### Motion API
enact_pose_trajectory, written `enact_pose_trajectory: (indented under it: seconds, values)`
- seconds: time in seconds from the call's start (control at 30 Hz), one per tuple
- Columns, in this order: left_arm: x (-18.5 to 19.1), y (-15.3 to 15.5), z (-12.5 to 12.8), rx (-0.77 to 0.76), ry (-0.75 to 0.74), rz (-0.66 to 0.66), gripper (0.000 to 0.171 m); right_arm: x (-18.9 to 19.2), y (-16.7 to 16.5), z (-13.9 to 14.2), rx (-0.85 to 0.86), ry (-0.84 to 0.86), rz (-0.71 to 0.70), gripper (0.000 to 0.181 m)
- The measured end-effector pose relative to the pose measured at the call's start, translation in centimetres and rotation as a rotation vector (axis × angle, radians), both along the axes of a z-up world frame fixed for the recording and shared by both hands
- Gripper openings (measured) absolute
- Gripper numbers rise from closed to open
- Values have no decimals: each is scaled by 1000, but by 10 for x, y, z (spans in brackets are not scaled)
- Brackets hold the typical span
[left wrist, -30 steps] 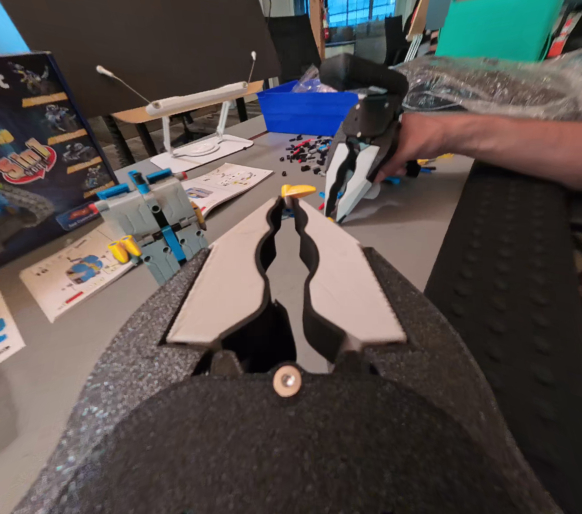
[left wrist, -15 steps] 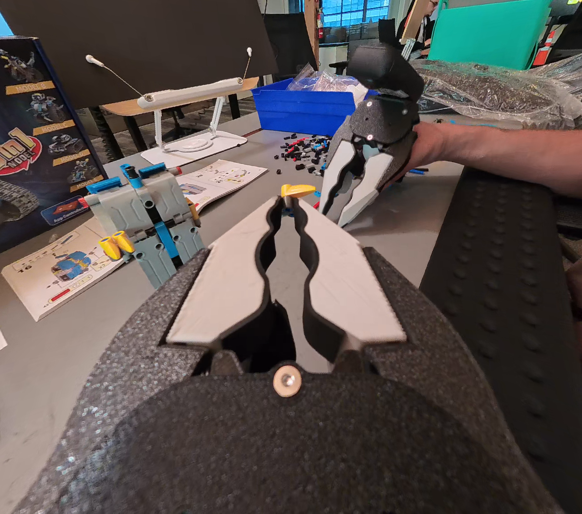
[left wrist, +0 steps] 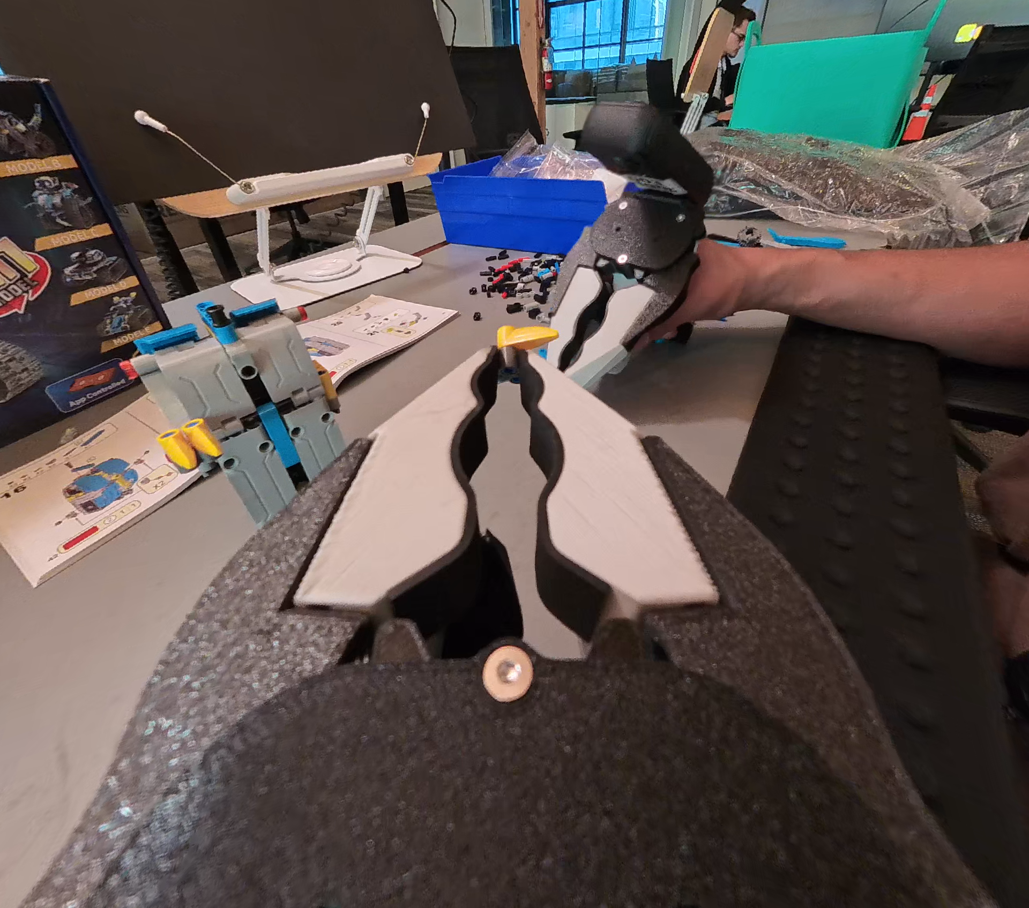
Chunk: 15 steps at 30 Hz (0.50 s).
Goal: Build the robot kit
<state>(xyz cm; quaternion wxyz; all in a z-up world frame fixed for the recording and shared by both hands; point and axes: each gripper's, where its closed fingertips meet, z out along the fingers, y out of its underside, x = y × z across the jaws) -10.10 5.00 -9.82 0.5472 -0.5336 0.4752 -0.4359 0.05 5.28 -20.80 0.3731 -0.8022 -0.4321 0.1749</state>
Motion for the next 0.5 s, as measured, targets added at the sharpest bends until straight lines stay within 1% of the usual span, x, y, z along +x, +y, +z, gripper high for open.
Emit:
enact_pose_trajectory:
  seconds: [0.07,0.17,0.2,0.27,0.3,0.33,0.37,0.43,0.5]
  values:
    - [0,-1,1,8,-4,-1,7,-4,-2,6,-31,56,6,0]
    - [1,-2,0,21,7,3,7,1,-8,4,-28,2,25,0]
    - [1,-2,-1,26,11,3,7,10,-6,5,-4,-32,-1,0]
    - [2,-2,-2,35,21,5,7,33,2,9,24,-72,-100,0]
    - [3,-2,-3,39,26,6,7,43,4,8,0,-74,-151,5]
    - [3,-3,-3,42,30,7,7,49,6,5,-21,-73,-202,16]
    - [3,-3,-4,45,33,7,7,52,6,1,-44,-69,-227,23]
    - [4,-3,-6,47,43,7,7,52,4,-8,-63,-107,-230,22]
    - [5,-3,-6,50,48,7,7,51,4,-10,-62,-128,-221,21]
